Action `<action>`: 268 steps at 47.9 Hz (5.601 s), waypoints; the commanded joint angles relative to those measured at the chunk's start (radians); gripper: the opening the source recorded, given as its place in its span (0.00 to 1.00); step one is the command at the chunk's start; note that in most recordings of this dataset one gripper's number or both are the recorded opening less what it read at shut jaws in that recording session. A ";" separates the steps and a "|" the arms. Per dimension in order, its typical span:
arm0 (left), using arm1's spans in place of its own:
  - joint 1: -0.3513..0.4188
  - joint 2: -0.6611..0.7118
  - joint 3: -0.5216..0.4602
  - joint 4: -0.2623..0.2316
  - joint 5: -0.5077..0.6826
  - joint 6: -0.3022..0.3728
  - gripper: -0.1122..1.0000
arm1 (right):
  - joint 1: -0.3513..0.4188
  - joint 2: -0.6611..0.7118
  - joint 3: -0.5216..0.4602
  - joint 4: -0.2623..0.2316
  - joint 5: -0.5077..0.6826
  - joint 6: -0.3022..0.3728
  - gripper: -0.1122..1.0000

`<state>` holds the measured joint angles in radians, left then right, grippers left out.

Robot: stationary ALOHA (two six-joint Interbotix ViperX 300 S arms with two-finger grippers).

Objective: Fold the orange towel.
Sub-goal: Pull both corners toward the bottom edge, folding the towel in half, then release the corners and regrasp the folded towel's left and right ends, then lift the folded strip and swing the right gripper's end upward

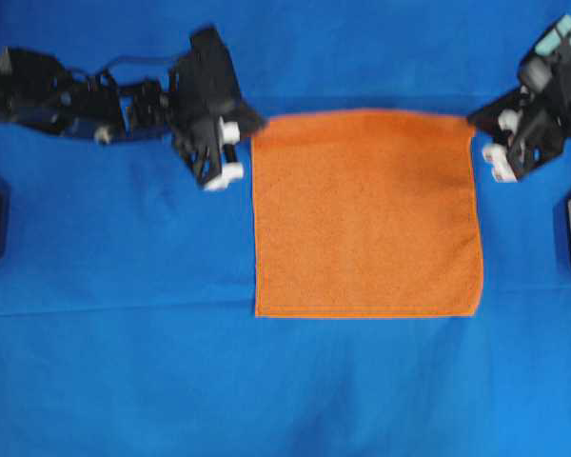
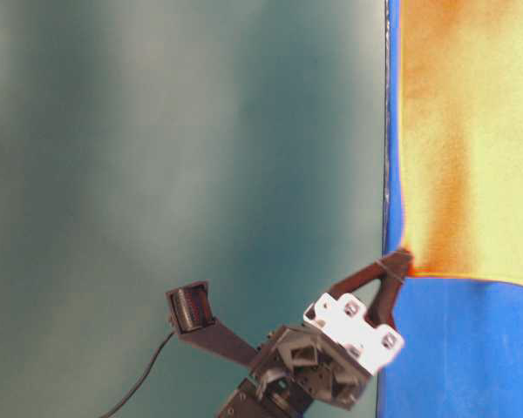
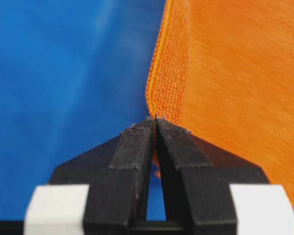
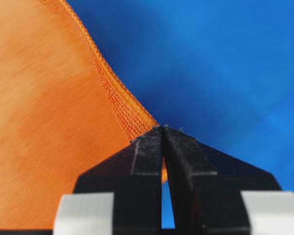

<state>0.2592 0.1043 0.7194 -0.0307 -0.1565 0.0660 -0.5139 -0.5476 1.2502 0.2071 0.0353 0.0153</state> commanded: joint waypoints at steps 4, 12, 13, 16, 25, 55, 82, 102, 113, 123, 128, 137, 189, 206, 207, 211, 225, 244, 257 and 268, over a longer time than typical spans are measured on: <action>-0.064 -0.029 0.002 0.002 0.038 0.002 0.11 | 0.092 -0.084 0.005 0.055 0.078 0.002 0.11; -0.155 -0.025 0.002 0.002 0.077 0.000 0.11 | 0.230 -0.120 0.012 0.150 0.164 0.002 0.11; -0.166 -0.025 0.002 0.000 0.080 -0.002 0.11 | 0.249 -0.120 0.014 0.163 0.173 0.002 0.11; -0.195 -0.021 0.000 0.002 0.087 -0.008 0.11 | 0.304 -0.115 0.012 0.198 0.190 0.003 0.11; -0.279 -0.011 -0.012 0.002 0.094 -0.017 0.11 | 0.462 -0.089 0.012 0.298 0.202 0.003 0.11; -0.411 0.023 -0.035 0.000 0.098 -0.017 0.11 | 0.723 0.017 -0.006 0.448 0.172 0.002 0.11; -0.416 0.028 -0.041 0.000 0.137 -0.017 0.21 | 0.729 0.104 -0.037 0.482 0.175 0.003 0.11; -0.402 -0.008 -0.054 0.000 0.138 0.002 0.70 | 0.727 0.066 -0.044 0.419 0.170 0.040 0.66; -0.302 -0.069 -0.044 0.002 0.138 0.006 0.69 | 0.632 -0.058 -0.049 0.295 0.170 0.041 0.63; -0.213 -0.075 -0.035 0.002 0.143 0.005 0.69 | 0.434 -0.087 -0.046 0.169 0.187 0.040 0.63; -0.187 -0.071 -0.035 0.002 0.143 0.005 0.69 | 0.357 -0.061 -0.051 0.115 0.219 0.040 0.63; -0.166 -0.014 -0.048 0.002 0.137 0.005 0.69 | 0.311 0.015 -0.060 0.049 0.230 0.041 0.63; -0.178 0.123 -0.118 0.002 0.307 0.008 0.12 | 0.276 0.190 -0.006 -0.014 0.130 0.034 0.12; -0.178 0.118 -0.121 0.002 0.325 0.006 0.12 | 0.276 0.166 -0.011 -0.014 0.132 0.038 0.12; -0.178 0.115 -0.121 0.002 0.330 0.006 0.12 | 0.276 0.160 -0.011 -0.014 0.135 0.041 0.12; -0.178 0.098 -0.132 0.002 0.359 0.006 0.12 | 0.276 0.124 -0.023 -0.014 0.163 0.041 0.12; -0.189 -0.092 -0.152 0.002 0.485 0.006 0.12 | 0.276 -0.083 -0.110 -0.015 0.353 0.041 0.12; -0.189 -0.305 -0.132 0.005 0.540 0.015 0.12 | 0.276 -0.324 -0.201 -0.091 0.500 0.044 0.12; -0.192 -0.344 -0.101 0.003 0.500 0.061 0.12 | 0.272 -0.279 -0.198 -0.121 0.431 0.048 0.12; -0.252 -0.322 -0.109 0.003 0.393 0.075 0.12 | 0.158 -0.178 -0.209 -0.189 0.313 0.048 0.12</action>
<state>0.0353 -0.2148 0.6289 -0.0291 0.2777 0.1381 -0.3068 -0.7578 1.0707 0.0383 0.3881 0.0614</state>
